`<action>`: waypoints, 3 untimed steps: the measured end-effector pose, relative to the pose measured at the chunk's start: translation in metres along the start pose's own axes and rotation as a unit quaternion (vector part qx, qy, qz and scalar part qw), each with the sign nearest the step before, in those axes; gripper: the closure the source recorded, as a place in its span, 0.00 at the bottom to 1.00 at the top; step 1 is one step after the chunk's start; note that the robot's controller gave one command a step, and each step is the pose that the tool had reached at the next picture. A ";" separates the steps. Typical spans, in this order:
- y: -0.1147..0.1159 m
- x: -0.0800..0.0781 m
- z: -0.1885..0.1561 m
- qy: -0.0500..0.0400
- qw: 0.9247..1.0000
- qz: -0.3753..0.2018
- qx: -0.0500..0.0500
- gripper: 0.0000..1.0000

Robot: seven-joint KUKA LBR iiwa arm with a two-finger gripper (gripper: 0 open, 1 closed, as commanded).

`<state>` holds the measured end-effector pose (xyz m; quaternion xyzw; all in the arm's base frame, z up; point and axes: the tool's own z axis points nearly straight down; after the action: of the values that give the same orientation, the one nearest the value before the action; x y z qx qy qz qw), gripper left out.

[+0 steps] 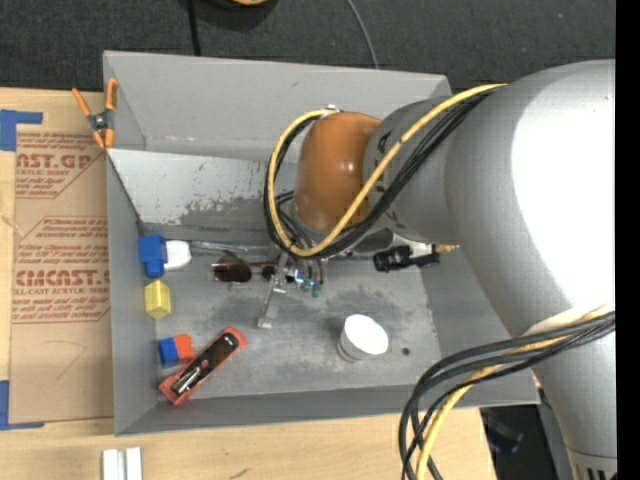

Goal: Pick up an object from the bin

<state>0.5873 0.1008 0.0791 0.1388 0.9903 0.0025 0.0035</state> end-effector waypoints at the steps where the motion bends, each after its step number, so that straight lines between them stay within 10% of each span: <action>1: 0.004 -0.001 0.023 -0.002 0.998 -0.058 -0.001 1.00; 3: 0.004 0.000 0.017 0.000 0.998 -0.070 0.000 1.00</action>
Offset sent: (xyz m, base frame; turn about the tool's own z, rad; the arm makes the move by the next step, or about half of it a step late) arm 0.0000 0.0000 0.0000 0.0000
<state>0.5886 0.1045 0.0619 0.0689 0.9976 0.0023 0.0040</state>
